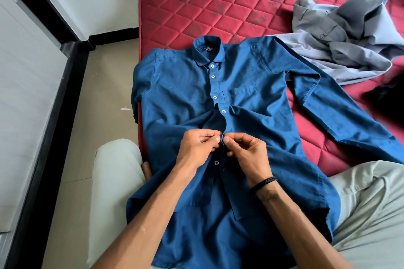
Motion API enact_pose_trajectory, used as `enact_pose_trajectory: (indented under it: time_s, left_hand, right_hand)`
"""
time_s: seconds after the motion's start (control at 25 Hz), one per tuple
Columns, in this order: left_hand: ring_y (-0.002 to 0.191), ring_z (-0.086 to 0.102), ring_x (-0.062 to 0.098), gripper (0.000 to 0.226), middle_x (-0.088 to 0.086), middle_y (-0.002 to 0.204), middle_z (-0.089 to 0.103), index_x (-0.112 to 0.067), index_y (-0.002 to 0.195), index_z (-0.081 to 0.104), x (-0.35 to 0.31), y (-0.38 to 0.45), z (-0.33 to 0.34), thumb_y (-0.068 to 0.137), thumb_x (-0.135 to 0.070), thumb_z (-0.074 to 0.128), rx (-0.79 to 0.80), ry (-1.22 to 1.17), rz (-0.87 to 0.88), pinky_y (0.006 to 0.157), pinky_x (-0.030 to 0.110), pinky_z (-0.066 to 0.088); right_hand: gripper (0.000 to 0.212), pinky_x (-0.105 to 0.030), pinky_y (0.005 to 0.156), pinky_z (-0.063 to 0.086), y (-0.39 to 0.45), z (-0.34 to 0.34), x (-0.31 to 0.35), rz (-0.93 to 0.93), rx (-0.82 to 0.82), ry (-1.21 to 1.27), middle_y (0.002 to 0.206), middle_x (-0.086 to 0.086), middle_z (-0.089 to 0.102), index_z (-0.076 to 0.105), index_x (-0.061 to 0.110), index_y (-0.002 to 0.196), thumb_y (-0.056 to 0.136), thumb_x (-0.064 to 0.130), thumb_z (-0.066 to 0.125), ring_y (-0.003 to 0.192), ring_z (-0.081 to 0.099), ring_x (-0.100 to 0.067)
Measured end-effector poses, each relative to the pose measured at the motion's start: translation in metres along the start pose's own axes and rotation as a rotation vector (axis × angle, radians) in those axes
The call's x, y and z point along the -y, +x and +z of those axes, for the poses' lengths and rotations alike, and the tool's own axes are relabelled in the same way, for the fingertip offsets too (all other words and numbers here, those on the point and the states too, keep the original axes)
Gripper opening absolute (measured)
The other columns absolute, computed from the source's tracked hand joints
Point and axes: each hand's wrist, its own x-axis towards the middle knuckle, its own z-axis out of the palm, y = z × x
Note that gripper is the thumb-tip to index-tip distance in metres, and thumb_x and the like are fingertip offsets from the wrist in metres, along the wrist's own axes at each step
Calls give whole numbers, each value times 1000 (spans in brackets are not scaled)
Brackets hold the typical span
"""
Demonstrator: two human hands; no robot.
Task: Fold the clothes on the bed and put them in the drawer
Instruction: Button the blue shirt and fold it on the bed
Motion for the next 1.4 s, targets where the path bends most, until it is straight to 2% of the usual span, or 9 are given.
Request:
enact_pose_trajectory:
  time_s: [0.12,0.28,0.44,0.6,0.88,0.96,1.08,1.2,1.4]
  left_hand:
    - [85,77,11,26,-3,84,80,-24,93,80,1,-1,4,81,-47,81,8,29,5,87,34,61]
    - [78,76,8,15,-5,81,79,-20,95,80,0,-1,5,86,-32,81,-68,67,71,85,35,62]
    - [68,72,3,10,-5,74,77,-17,92,81,-6,-1,-1,91,-25,76,-112,136,179,72,20,56]
    - [84,70,-8,14,-11,88,77,-17,104,79,-6,-1,1,91,-21,75,-153,234,255,76,8,49]
    - [77,68,3,26,-11,81,74,-22,118,74,-11,-5,8,93,-15,71,-73,348,372,79,14,51]
    - [70,70,4,28,-8,82,77,-24,119,72,-13,0,6,92,-16,72,-74,313,303,80,22,56]
    - [64,73,9,29,-8,85,78,-27,119,68,-9,6,0,93,-15,68,-48,270,151,81,38,62]
    - [69,72,5,12,-14,77,74,-30,101,69,-8,-5,-7,91,-23,68,-96,507,253,83,35,57]
    - [82,71,20,13,-3,75,73,-26,88,72,9,-25,-15,90,-39,71,127,894,250,78,35,56]
  right_hand:
    - [7,-27,61,53,-5,3,1,-30,-34,-42,75,-13,75,77,7,93,87,9,80,64,61,-18]
    - [10,-38,70,58,-7,6,2,-72,-52,-126,75,-19,73,79,15,91,85,20,85,67,67,-19]
    - [13,-25,72,60,-10,7,7,-110,-22,-106,78,-14,76,79,10,95,84,15,84,72,72,-15]
    - [7,-25,70,59,-8,9,5,-122,-35,-126,79,-12,77,78,10,94,88,14,81,71,73,-16]
    - [11,-24,71,57,4,-6,18,247,65,298,80,-6,69,73,5,88,95,1,65,76,62,-15]
    - [3,-25,67,55,3,-7,23,119,9,95,80,-7,69,72,8,92,94,11,72,73,62,-14]
    - [38,-25,61,49,-16,-2,23,-135,-20,-552,81,1,64,63,22,91,73,41,90,65,56,-9]
    - [58,-37,66,45,-50,6,12,-63,12,-1116,96,9,52,49,28,95,64,62,85,85,58,-18]
    - [17,-39,64,45,-54,5,-3,-212,-60,-1173,92,-2,61,58,22,89,88,36,67,88,64,-35]
